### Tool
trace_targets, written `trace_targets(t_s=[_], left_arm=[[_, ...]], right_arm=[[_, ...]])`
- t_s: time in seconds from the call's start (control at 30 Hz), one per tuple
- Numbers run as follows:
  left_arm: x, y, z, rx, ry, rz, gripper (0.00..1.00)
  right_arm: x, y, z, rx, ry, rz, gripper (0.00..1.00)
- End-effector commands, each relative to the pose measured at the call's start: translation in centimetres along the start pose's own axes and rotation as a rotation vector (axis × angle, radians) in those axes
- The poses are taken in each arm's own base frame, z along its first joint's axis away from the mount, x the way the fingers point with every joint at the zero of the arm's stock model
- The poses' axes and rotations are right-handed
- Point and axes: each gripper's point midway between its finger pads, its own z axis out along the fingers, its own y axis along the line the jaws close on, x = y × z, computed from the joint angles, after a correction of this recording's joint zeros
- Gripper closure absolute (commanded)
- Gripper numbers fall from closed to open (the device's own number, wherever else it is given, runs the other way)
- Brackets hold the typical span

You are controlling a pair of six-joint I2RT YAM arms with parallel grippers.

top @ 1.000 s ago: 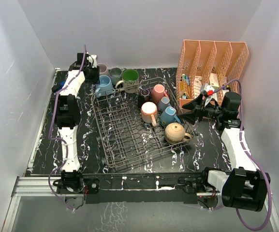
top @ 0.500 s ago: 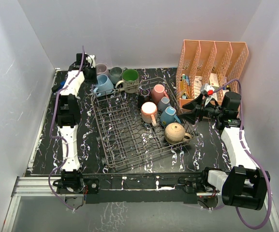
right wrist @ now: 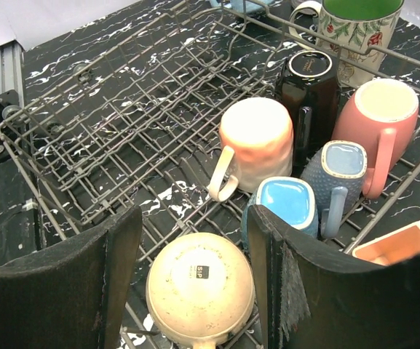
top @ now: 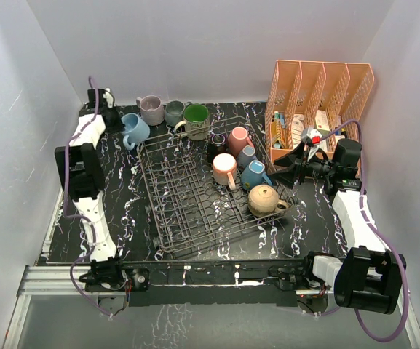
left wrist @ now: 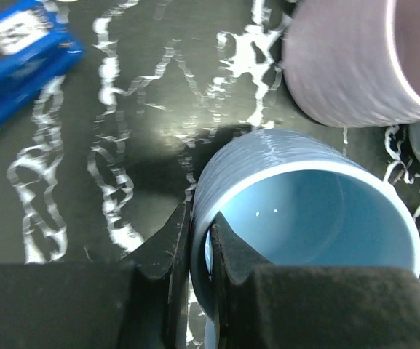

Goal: Load the cups into the dish rack
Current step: Pick up the cup at the center of the board.

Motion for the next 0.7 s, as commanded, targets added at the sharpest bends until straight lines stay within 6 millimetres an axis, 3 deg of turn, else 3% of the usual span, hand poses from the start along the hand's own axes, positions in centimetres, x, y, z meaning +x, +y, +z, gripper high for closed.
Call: trace_targets(t_s=[0.0,0.1,0.2,0.4,0.43,0.67], left_arm=[[-9.4,0.5,-8.4,0.023,-0.333,-0.134,1.0],[-9.2,2.1,-10.1,0.06,-0.388,-0.269,1.0],[-9.1,2.4,-12.7,0.161,-0.456,-0.375,1.0],[-8.2,-0.3,-19.2,0.315,-0.59,-0.431,1.0],[-8.0,-0.9,-21.0,0.339,-0.622,-0.433,1.0],[-2.8,-5.1,-27.9,0.574,-0.675,-0.473,1.0]], right_arm=[[-0.4,0.0,0.0,-0.024,-0.019,-0.049,0.38],[-0.3,0.2,0.0,-0.031,-0.02,-0.055,0.38],[-0.3,0.5,0.0,-0.045,-0.024,-0.067,0.38],[-0.3,1.1,-0.1,-0.078,-0.035,-0.084,0.38],[-0.3,1.3,-0.2,-0.085,-0.037,-0.087,0.38],[-0.4,2.0,-0.6,-0.131,-0.05,-0.077,0.38]])
